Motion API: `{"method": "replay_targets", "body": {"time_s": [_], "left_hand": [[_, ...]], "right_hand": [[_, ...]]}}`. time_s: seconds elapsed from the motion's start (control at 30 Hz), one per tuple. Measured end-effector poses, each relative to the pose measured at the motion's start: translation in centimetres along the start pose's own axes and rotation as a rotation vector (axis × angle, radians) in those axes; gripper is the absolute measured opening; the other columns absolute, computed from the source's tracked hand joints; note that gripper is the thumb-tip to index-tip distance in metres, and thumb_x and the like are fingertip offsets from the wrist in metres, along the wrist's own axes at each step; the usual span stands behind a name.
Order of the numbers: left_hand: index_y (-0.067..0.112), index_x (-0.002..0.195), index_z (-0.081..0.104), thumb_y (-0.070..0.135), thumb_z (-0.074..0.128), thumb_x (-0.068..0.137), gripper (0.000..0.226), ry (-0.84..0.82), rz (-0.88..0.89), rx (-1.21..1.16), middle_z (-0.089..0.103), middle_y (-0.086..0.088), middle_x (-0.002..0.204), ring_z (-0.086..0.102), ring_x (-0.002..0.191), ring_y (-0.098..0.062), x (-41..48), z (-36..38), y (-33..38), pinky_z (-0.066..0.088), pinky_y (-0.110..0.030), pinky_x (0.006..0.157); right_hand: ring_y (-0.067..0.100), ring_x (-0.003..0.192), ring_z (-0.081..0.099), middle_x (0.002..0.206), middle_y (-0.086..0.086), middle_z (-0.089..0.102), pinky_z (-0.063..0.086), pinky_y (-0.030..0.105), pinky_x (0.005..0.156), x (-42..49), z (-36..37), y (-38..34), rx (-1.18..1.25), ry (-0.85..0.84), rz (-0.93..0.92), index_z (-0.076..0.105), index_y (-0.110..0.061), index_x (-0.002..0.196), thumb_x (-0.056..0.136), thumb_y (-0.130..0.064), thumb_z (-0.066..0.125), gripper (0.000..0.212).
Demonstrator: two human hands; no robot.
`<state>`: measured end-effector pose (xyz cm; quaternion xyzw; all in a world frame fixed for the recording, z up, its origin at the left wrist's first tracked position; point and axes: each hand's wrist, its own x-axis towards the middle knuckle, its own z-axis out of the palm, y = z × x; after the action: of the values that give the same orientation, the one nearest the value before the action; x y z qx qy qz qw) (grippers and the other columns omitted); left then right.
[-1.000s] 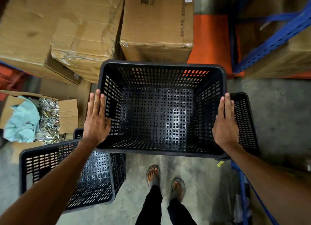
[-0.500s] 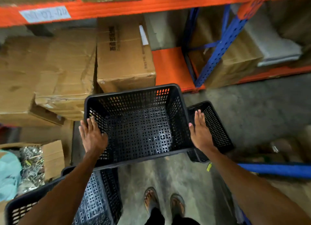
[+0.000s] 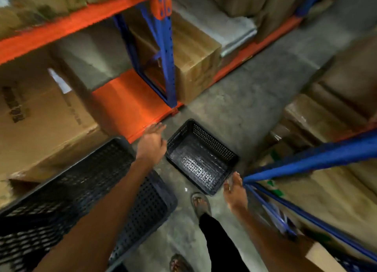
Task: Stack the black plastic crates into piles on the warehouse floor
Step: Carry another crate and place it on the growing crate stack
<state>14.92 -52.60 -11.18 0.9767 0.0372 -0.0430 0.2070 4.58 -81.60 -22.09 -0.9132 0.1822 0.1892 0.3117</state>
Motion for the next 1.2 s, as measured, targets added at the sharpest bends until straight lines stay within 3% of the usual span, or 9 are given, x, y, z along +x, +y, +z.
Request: {"method": "replay_targets", "body": {"time_s": [0.13, 0.3, 0.53, 0.63, 0.8, 0.9, 1.1, 1.17, 1.2], "left_hand": [[0.011, 0.137, 0.053, 0.018, 0.055, 0.088, 0.050, -0.172, -0.010, 0.087, 0.064, -0.021, 0.127, 0.060, 0.117, -0.034, 11.1, 9.0, -0.2, 0.044, -0.037, 0.102], [0.002, 0.120, 0.058, 0.023, 0.054, 0.089, 0.038, -0.448, -0.137, 0.163, 0.063, -0.026, 0.118, 0.060, 0.111, -0.039, 22.2, 27.4, -6.1, 0.048, -0.044, 0.098], [-0.005, 0.152, 0.005, 0.027, 0.068, 0.085, 0.097, -0.501, -0.206, 0.290, 0.019, -0.031, 0.155, 0.021, 0.144, -0.043, 28.4, 43.1, -15.8, 0.021, -0.044, 0.118], [0.001, 0.151, 0.017, 0.027, 0.071, 0.083, 0.090, -0.477, -0.281, 0.171, 0.040, -0.029, 0.146, 0.041, 0.133, -0.044, 30.5, 46.8, -18.1, 0.035, -0.045, 0.111], [0.001, 0.120, 0.064, 0.019, 0.066, 0.086, 0.039, -0.333, -0.286, 0.063, 0.068, -0.025, 0.116, 0.063, 0.112, -0.038, 32.2, 48.6, -20.2, 0.046, -0.040, 0.097], [0.005, 0.120, 0.068, 0.019, 0.066, 0.087, 0.036, -0.382, -0.307, 0.081, 0.070, -0.023, 0.114, 0.065, 0.110, -0.035, 32.4, 47.7, -19.9, 0.047, -0.039, 0.097], [0.000, 0.122, 0.065, 0.015, 0.065, 0.088, 0.036, -0.438, -0.284, 0.032, 0.066, -0.026, 0.118, 0.068, 0.104, -0.027, 31.9, 38.2, -16.2, 0.048, -0.038, 0.092], [-0.005, 0.119, 0.064, 0.009, 0.066, 0.087, 0.035, -0.396, -0.274, -0.012, 0.066, -0.028, 0.116, 0.071, 0.094, -0.012, 31.2, 33.6, -14.5, 0.046, -0.036, 0.088], [-0.007, 0.118, 0.064, 0.009, 0.066, 0.086, 0.035, -0.348, -0.295, -0.038, 0.066, -0.030, 0.115, 0.071, 0.098, -0.019, 30.8, 30.0, -13.4, 0.046, -0.037, 0.089]], "right_hand": [[0.031, 0.147, 0.028, 0.156, 0.021, 0.029, 0.018, 0.031, 0.118, 8.7, 4.4, 2.5, 0.052, 0.017, 0.087, 0.030, 0.003, 0.148, 0.098, -0.017, 0.049, 0.057], [0.036, 0.138, 0.040, 0.156, 0.017, 0.033, 0.035, 0.035, 0.109, 20.7, 13.1, 9.5, 0.185, 0.031, 0.407, 0.018, -0.006, 0.154, 0.095, -0.023, 0.054, 0.072], [0.041, 0.132, 0.047, 0.151, 0.021, 0.040, 0.043, 0.043, 0.104, 30.9, 22.7, 18.7, 0.275, 0.014, 0.805, 0.003, -0.012, 0.156, 0.092, -0.042, 0.056, 0.088], [0.039, 0.128, 0.052, 0.142, 0.020, 0.052, 0.044, 0.044, 0.103, 33.1, 25.2, 21.3, 0.330, 0.078, 0.856, 0.015, -0.012, 0.155, 0.090, -0.041, 0.060, 0.084], [0.035, 0.098, 0.068, 0.111, 0.022, 0.070, 0.056, 0.044, 0.082, 34.9, 27.2, 23.1, 0.489, 0.148, 0.938, 0.065, -0.002, 0.115, 0.089, -0.031, 0.064, 0.039], [0.027, 0.085, 0.067, 0.098, 0.016, 0.071, 0.053, 0.035, 0.069, 35.0, 26.0, 22.8, 0.575, 0.159, 0.969, 0.069, -0.003, 0.111, 0.087, -0.030, 0.067, 0.036], [0.036, 0.109, 0.065, 0.119, 0.022, 0.067, 0.050, 0.039, 0.085, 35.1, 16.5, 18.6, 0.464, 0.153, 0.848, 0.063, -0.001, 0.122, 0.088, -0.031, 0.066, 0.045], [0.035, 0.108, 0.066, 0.119, 0.021, 0.067, 0.049, 0.035, 0.081, 34.8, 11.8, 15.7, 0.432, 0.171, 0.808, 0.063, -0.001, 0.123, 0.089, -0.032, 0.065, 0.047], [0.033, 0.106, 0.066, 0.120, 0.021, 0.067, 0.048, 0.034, 0.079, 34.3, 8.5, 13.5, 0.424, 0.173, 0.772, 0.062, -0.001, 0.124, 0.089, -0.034, 0.065, 0.048]]}}
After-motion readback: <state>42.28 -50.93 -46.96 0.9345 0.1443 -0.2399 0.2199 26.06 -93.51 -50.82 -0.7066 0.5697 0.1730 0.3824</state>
